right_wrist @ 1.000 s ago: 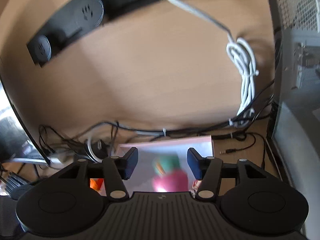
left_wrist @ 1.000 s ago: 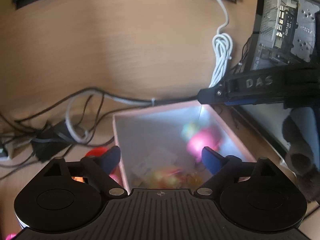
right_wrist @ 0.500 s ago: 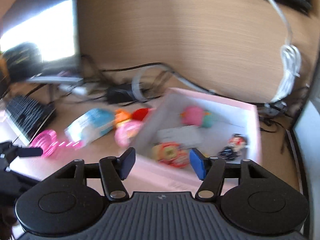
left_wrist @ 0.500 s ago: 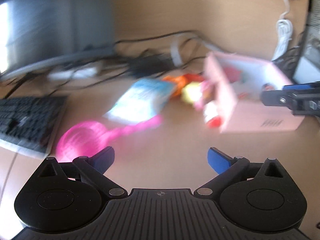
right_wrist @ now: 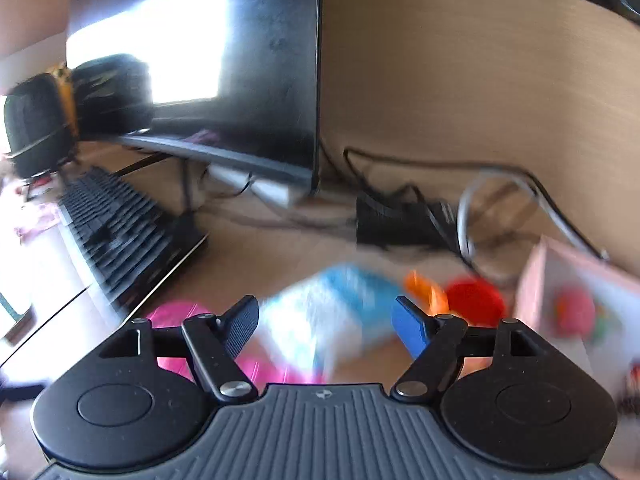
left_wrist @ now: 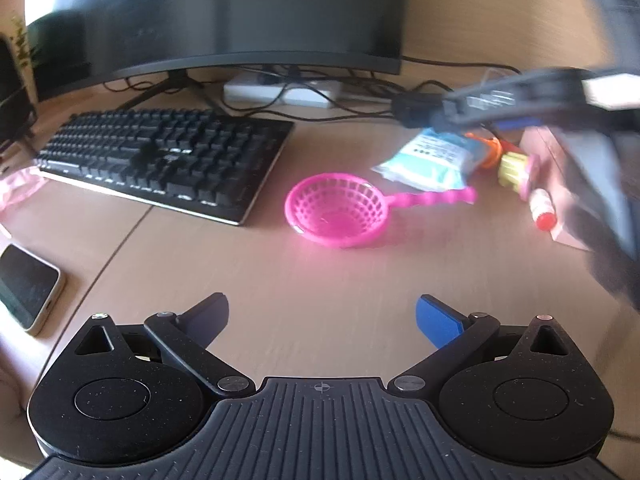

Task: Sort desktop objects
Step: 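Move both grippers away from the box toward the blue tissue packet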

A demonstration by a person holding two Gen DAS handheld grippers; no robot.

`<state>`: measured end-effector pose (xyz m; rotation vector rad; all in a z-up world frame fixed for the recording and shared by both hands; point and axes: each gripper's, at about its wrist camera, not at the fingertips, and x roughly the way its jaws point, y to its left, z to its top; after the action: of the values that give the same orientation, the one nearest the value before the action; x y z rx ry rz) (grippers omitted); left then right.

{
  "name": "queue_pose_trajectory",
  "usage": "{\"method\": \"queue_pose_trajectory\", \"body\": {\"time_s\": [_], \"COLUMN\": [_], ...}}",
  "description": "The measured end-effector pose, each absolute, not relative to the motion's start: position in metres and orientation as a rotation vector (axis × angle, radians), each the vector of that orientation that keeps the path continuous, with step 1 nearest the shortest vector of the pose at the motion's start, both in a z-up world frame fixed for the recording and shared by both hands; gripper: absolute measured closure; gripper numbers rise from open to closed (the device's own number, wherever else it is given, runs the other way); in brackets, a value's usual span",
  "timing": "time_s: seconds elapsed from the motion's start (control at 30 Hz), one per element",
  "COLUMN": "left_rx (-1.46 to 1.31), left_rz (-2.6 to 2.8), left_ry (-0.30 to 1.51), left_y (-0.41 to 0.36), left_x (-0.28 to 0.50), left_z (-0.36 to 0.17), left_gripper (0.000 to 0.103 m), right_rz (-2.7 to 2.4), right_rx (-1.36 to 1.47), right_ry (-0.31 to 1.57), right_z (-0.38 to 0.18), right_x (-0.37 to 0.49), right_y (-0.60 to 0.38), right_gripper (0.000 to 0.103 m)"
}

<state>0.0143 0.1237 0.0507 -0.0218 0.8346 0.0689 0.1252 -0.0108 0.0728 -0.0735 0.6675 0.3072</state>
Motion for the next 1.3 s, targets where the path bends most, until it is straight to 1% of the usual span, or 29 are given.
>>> {"method": "queue_pose_trajectory", "body": {"time_s": [0.03,0.07,0.1,0.13,0.17,0.27,0.57,0.73,0.83,0.93,1.03,1.1,1.17,1.3], "left_rx": [-0.038,-0.056,-0.074,-0.091,-0.104,-0.128,-0.147,-0.139,-0.140,-0.144,-0.156,-0.159,-0.101,0.070], "left_rz": [0.073,0.080,0.087,0.097,0.111,0.125,0.051,0.020,-0.016,-0.032,-0.030,-0.030,-0.019,-0.059], "left_ry": [0.846,0.861,0.880,0.900,0.917,0.933,0.909,0.908,0.909,0.913,0.927,0.925,0.907,0.829], "left_y": [0.127,0.131,0.135,0.139,0.143,0.150,0.147,0.142,0.135,0.126,0.118,0.112,0.104,0.087], "left_x": [0.015,0.015,0.016,0.016,0.017,0.017,0.024,0.028,0.037,0.051,0.072,0.082,0.086,0.075], "left_z": [0.050,0.049,0.047,0.045,0.043,0.038,0.042,0.043,0.043,0.041,0.039,0.040,0.043,0.055], "left_gripper": [0.001,0.001,0.000,0.000,0.000,0.000,0.000,0.000,0.000,0.000,0.000,0.000,0.000,0.000], "right_rz": [0.298,0.293,0.292,0.303,0.317,0.363,0.524,0.487,0.416,0.349,0.284,0.257,0.243,0.234], "right_rx": [-0.094,-0.113,-0.132,-0.142,-0.147,-0.183,-0.172,-0.135,-0.138,-0.079,-0.044,-0.017,-0.010,-0.023], "right_ry": [0.666,0.671,0.687,0.711,0.733,0.720,0.748,0.823,0.837,0.837,0.816,0.795,0.772,0.746], "right_z": [0.069,0.064,0.057,0.050,0.047,0.043,0.047,0.039,0.035,0.041,0.049,0.055,0.062,0.067], "right_x": [0.139,0.152,0.165,0.173,0.177,0.165,0.070,0.034,0.015,0.001,-0.005,-0.006,-0.008,-0.006], "right_y": [-0.005,0.000,0.004,0.009,0.009,0.011,-0.009,-0.038,-0.058,-0.083,-0.099,-0.107,-0.112,-0.112], "right_gripper": [0.029,0.033,0.043,0.048,0.052,0.052,0.051,0.052,0.052,0.051,0.045,0.038,0.033,0.032]}}
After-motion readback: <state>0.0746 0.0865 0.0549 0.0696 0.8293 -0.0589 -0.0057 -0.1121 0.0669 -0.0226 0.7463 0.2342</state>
